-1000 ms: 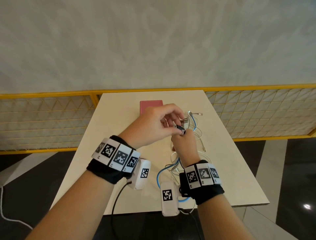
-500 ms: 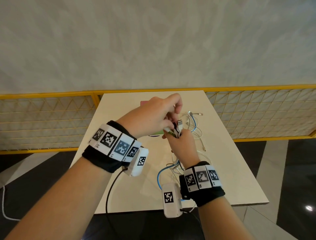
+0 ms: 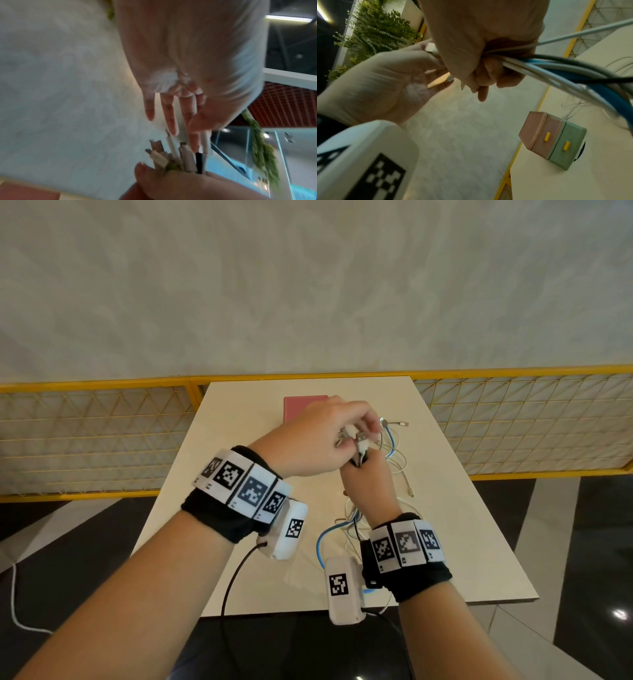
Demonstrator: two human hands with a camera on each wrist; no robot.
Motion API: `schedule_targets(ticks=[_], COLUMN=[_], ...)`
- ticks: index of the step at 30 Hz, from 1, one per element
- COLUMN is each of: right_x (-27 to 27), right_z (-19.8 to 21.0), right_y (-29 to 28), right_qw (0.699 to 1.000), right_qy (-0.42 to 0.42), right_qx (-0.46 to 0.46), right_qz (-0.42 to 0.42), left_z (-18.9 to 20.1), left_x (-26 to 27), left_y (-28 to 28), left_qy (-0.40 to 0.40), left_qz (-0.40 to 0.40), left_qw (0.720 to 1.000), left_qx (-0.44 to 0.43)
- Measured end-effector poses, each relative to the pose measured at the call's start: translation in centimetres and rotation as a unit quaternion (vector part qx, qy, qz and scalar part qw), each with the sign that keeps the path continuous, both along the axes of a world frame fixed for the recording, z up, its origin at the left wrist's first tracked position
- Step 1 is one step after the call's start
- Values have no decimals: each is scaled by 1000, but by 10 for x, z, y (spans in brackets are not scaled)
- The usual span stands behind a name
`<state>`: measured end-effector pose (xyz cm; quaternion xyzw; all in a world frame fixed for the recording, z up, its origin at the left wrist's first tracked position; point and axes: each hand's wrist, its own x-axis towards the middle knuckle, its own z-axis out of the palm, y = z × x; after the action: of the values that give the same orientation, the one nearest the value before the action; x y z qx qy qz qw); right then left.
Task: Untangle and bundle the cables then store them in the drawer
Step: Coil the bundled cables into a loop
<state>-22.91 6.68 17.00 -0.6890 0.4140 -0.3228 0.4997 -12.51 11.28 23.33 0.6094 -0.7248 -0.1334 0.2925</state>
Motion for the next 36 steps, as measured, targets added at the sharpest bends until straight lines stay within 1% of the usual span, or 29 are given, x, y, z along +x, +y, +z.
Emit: schedule_targets(ticks=[2, 4, 6, 8, 9, 11, 12, 13, 14, 16, 17, 18, 19, 21, 23, 24, 26, 28, 29, 31, 32, 33, 34, 35, 36], right_x=[6, 11, 11, 7, 5, 3, 3, 3, 2, 1, 2, 3, 4, 6, 8, 8, 9, 11, 11, 15, 16, 18, 17, 18, 16], right_z=[-3, -6, -6, -4, -3, -1, -1, -2, -3, -3, -3, -3, -4, -3, -3, -4, -5, -10, -14, -16, -15, -15, -14, -17, -19], right_y=[-1, -2, -4, -6, -7, -6, -5, -6, -6, -6, -6, -5, -6, -6, -7, -9, -13, -18, -22, -22, -22, -23, -24, -26, -27], right_qw=[1000, 1000, 1000, 999, 999, 998, 998, 998, 997, 995, 994, 994, 994, 994, 995, 995, 995, 994, 995, 993, 991, 989, 987, 986, 982], right_qy=[-9, -20, -12, -14, -25, -40, -51, -65, -78, -93, -103, -102, -100, -88, -67, -60, -45, -36, -36, -79, -110, -138, -147, -144, -135], right_qx=[-4, -22, -25, -31, -36, -36, -31, -20, -8, -2, -3, -8, -16, -17, -5, 14, 43, 33, 22, 52, 54, 28, -3, -27, -26], right_qz=[-1, 7, 4, 7, 13, 15, 15, 16, 17, 24, 29, 35, 38, 59, 70, 74, 82, 98, 94, 67, 59, 48, 58, 86, 127], left_z=[-6, -13, -21, -25, -26, -27, -27, -27, -27, -24, -22, -21, -20, -23, -29, -31, -34, -35, -36, -38, -38, -39, -40, -41, -43], left_x=[0, -4, -6, -5, -4, -1, 0, 1, 4, 9, 10, 9, 6, -1, -5, -5, -3, -3, -4, -6, -6, -4, -2, 1, 4], left_y=[-2, -7, -11, -14, -14, -13, -12, -11, -9, -8, -9, -11, -13, -15, -16, -16, -15, -14, -13, -11, -11, -12, -15, -17, -20], left_qy=[61, 80, 76, 58, 43, 13, 20, 51, 108, 238, 269, 267, 241, 147, 65, 48, 44, 36, 18, -12, -6, 9, 25, 37, 46], left_qz=[-5, 2, 17, 23, 19, -5, -19, -25, -16, 51, 87, 107, 110, 98, 98, 99, 96, 79, 71, 67, 69, 72, 79, 93, 111], left_qw=[998, 996, 997, 997, 998, 999, 999, 998, 993, 967, 957, 956, 964, 984, 993, 994, 994, 996, 997, 995, 995, 994, 991, 988, 983], left_qx=[-22, -27, -25, -42, -52, -44, -33, -28, -36, -70, -68, -50, -22, 17, 9, 2, -2, -19, -37, -68, -77, -87, -102, -121, -139])
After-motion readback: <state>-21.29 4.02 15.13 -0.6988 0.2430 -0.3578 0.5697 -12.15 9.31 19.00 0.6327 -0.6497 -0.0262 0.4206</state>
